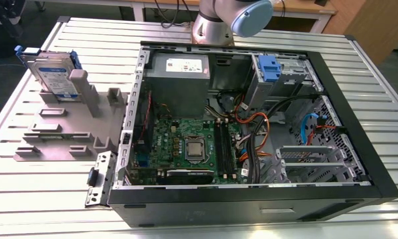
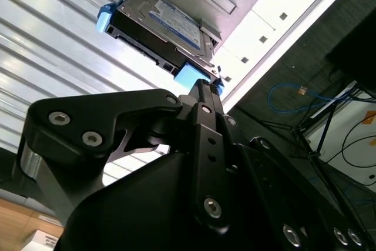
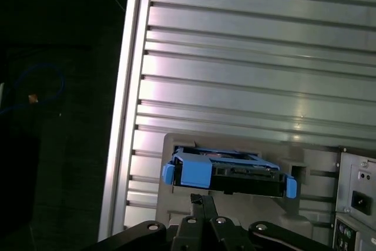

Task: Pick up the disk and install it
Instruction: 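Pick up the disk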

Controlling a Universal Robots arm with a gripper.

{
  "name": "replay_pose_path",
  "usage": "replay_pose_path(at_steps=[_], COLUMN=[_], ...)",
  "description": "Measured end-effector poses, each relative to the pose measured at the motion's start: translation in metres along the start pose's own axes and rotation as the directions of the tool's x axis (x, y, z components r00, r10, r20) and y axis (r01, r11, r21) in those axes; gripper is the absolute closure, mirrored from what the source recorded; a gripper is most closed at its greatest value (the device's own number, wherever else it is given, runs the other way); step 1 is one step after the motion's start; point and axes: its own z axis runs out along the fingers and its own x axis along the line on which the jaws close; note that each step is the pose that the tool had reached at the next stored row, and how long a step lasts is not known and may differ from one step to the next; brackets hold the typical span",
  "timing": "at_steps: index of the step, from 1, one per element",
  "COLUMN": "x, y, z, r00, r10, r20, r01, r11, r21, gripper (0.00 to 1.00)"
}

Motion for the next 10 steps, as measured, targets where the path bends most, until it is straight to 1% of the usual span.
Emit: replay_pose_path(at_steps=[10], x=[0.0], y=[0.0], z=[0.0], r00=[0.9999], r10=[-0.017], r20=[-0.0007], r01=[0.017], r11=[0.9999], r21=[0.0], gripper=[0.89])
